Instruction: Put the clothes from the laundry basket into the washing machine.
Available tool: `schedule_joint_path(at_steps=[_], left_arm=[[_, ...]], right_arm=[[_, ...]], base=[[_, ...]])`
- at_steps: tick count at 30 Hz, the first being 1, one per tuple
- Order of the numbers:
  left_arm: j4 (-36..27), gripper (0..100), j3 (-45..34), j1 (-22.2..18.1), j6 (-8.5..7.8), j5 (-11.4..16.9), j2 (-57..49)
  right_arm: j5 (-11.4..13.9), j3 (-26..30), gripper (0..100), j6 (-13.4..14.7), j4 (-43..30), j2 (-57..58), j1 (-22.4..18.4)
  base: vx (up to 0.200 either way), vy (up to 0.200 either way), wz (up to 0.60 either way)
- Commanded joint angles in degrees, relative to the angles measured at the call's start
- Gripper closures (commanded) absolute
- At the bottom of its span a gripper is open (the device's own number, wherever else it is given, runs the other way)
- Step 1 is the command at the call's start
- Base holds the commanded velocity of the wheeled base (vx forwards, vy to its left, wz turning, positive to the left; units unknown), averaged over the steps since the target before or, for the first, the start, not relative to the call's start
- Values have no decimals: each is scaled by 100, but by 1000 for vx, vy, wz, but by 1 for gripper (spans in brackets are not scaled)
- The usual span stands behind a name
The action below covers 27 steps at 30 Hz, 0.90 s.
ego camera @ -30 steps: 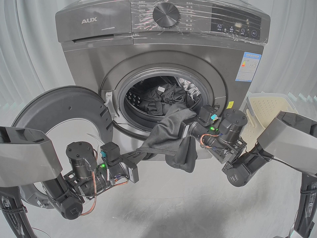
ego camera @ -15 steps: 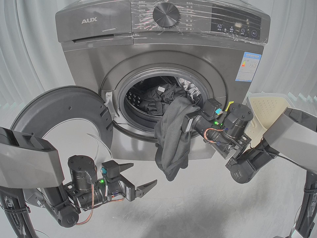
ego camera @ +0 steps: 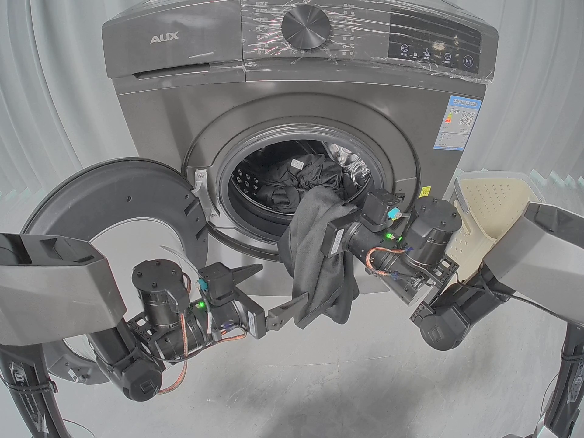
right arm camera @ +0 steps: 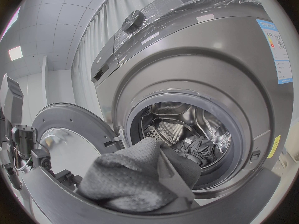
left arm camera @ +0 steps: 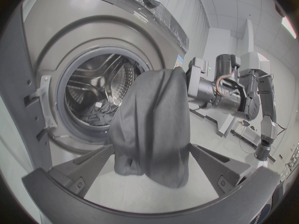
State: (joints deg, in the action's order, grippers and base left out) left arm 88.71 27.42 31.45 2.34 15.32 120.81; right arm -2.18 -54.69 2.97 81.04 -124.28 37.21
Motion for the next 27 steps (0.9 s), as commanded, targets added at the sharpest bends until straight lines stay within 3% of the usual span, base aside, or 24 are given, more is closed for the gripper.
schedule_joint_path(at_steps=[1,11,27], left_arm=[[-3,0,431,63,21,58,162],[-12,0,1002,168,12,-56,778],[-21,0,1512,-148,3,-126,1226]], right_arm=[[-37,28,100,10,-10,-26,155],[-45,318,100,72,52,53,428],[-169,547,100,160,61,352,797]], base=[[0,0,0],[0,0,0],[0,0,0]])
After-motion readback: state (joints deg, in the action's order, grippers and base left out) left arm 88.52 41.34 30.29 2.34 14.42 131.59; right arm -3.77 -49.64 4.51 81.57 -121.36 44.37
